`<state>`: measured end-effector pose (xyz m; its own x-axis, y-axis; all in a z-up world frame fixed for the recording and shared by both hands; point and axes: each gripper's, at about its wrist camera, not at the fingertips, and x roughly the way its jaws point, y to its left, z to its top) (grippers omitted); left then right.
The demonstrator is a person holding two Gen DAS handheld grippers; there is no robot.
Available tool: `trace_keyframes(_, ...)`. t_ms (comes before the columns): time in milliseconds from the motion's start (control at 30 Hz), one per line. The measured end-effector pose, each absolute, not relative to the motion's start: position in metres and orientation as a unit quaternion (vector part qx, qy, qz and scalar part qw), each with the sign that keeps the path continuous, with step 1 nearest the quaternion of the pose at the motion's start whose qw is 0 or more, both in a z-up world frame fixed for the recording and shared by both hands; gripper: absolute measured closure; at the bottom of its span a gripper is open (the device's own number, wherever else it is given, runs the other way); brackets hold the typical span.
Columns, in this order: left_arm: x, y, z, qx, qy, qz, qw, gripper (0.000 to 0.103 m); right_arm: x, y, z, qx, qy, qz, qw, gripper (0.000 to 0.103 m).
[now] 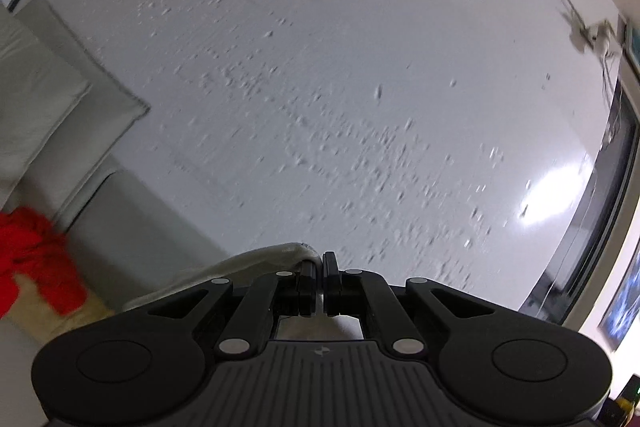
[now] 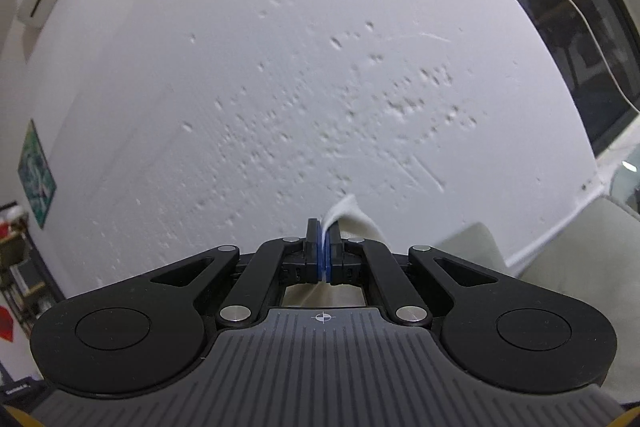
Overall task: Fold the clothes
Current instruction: 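Raise the shirt high with both tools and shake it out, then lower the shirt flat onto the bed with both tools and open them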
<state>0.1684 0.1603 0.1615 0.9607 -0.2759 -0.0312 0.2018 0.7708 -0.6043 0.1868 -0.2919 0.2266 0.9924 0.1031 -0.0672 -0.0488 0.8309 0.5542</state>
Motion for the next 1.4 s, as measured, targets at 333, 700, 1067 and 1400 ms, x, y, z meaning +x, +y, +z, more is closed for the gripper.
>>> trace_keyframes(333, 0.147, 0.177, -0.02, -0.376, 0.224, -0.023, 0.899, 0.103, 0.196, -0.267, 0.027, 0.279, 0.228, -0.007, 0.933, 0.102)
trace_keyframes(700, 0.115, 0.19, -0.041, -0.344, 0.319, 0.005, 0.883, 0.103, 0.149, -0.26, -0.065, 0.266, 0.358, -0.071, 0.892, 0.102)
trace_keyframes(1067, 0.06, 0.178, -0.061, -0.263, 0.404, 0.025, 0.876, 0.102, 0.08, -0.27, -0.05, 0.223, 0.409, -0.075, 0.882, 0.102)
trace_keyframes(1400, 0.054, 0.168, -0.09, -0.199, 0.483, 0.08, 0.849, 0.09, 0.064, -0.25, -0.09, 0.137, 0.49, -0.079, 0.857, 0.09)
